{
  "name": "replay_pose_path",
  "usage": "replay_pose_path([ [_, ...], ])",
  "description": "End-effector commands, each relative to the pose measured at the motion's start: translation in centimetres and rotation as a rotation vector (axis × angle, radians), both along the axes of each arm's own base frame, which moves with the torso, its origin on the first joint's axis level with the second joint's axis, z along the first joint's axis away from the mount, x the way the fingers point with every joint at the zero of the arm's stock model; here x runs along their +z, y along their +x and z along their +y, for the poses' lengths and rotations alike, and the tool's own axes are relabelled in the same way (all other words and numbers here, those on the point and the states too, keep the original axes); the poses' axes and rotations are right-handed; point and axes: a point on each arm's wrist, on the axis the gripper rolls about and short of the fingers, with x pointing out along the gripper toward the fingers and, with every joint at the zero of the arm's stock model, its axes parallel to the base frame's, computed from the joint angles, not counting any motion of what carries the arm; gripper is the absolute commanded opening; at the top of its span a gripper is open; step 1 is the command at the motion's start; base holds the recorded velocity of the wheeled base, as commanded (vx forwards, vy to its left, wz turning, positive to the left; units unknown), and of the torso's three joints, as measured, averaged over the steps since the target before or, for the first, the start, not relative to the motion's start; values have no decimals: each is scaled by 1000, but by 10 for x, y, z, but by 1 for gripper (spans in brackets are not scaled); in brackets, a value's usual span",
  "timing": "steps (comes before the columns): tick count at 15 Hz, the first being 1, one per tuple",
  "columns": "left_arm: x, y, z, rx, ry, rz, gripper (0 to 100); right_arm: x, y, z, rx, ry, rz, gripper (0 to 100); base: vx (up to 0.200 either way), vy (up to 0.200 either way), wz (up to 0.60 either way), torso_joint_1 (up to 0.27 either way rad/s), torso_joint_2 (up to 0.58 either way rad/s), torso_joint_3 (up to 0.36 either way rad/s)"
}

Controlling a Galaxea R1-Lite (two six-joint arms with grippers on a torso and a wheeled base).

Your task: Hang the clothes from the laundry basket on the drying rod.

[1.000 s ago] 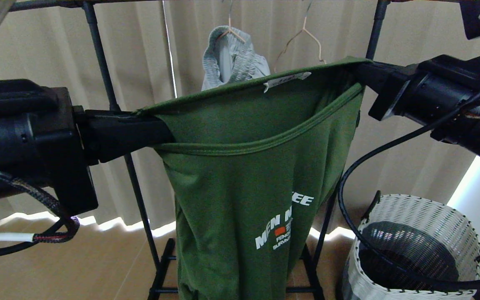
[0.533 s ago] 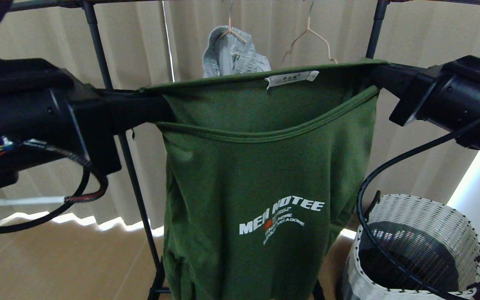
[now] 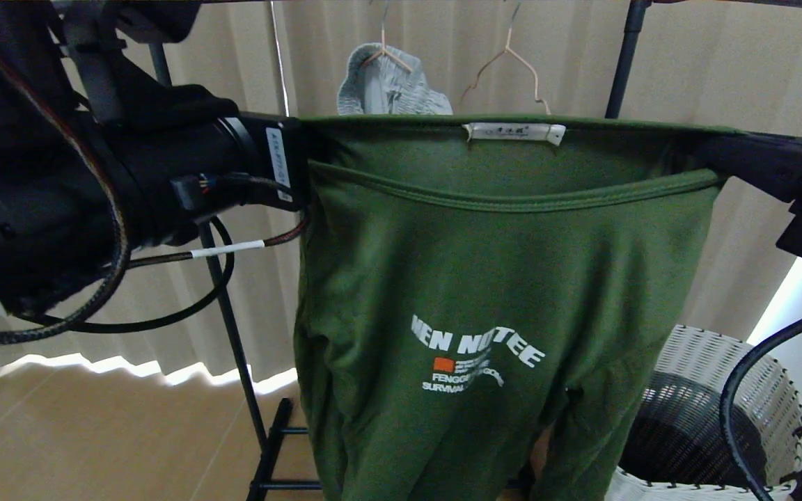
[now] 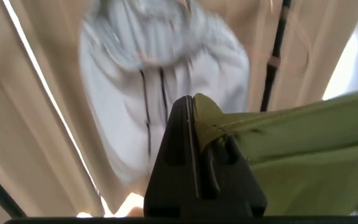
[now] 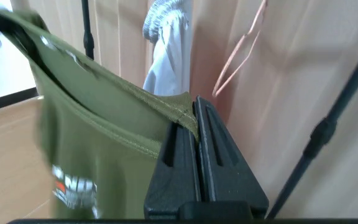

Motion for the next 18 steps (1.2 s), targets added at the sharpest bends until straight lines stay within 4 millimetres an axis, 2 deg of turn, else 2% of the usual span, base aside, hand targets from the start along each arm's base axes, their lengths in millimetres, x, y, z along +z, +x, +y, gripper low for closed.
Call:
replay_pose_path([
  [1,-11,2,-7,-13,25,28,0,2,-6,-3,2,7,-14,0,0,0,0,0,0,0],
  [8,-8,4,-8,-13,26,20,0,4,-10,-6,-3,6,-26,0,0,0,0,0,0,0],
  [14,-5,41,-35,120,32,3,0,10,-49,-27,20,-7,-5,0,0,0,0,0,0,0],
  [18,-10,63,-52,138,12,-21,0,-2,-72,-28,129,-27,23,0,0,0,0,0,0,0],
])
